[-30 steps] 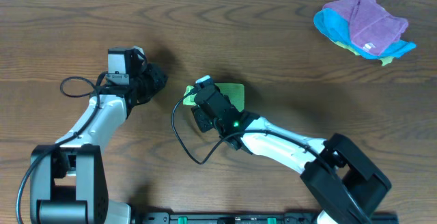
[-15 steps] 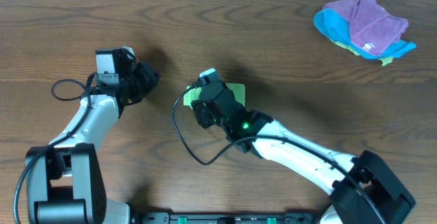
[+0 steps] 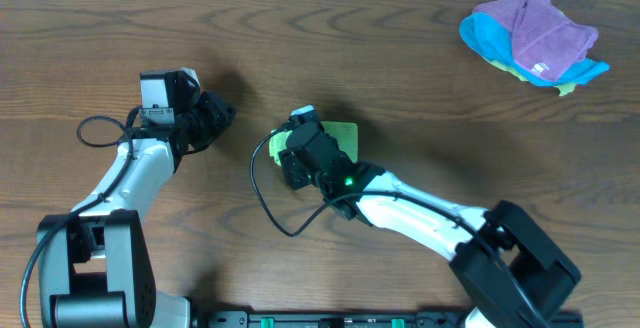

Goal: Fold the cloth

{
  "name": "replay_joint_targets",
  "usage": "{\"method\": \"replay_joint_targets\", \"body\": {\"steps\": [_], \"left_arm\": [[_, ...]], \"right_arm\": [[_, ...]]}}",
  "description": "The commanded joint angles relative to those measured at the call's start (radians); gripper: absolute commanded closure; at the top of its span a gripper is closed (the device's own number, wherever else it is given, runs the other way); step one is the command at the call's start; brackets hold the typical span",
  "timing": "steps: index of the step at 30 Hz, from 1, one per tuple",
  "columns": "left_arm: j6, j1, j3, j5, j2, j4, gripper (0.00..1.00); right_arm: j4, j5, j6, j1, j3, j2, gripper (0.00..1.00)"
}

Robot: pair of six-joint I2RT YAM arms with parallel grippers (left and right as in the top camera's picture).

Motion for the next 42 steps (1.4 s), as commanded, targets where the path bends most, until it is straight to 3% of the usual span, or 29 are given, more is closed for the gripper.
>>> {"method": "replay_joint_targets", "body": {"steps": [1,24,33,42], "left_arm": [[0.015,0.008,0.031,0.016,-0.031,-0.003,0.94],[0.014,0.008,0.032,0.016,-0.059,-0.002,0.94],[0.015,0.008,0.032,0.026,-0.069,-0.003,0.94],[0.016,0.026,0.034,0.042,-0.098,-0.003,0.81]], "right_arm": [[0.016,-0.081,0.04,-0.009,0.018,0.016,0.43],[-0.023,-0.168,0.084,0.034,0.018,0.017,0.42],[-0.016,-0.171,0.102,0.032,0.018,0.048,0.36],[-0.013,-0.108,0.102,0.014,0.018,-0.039,0.29]]}}
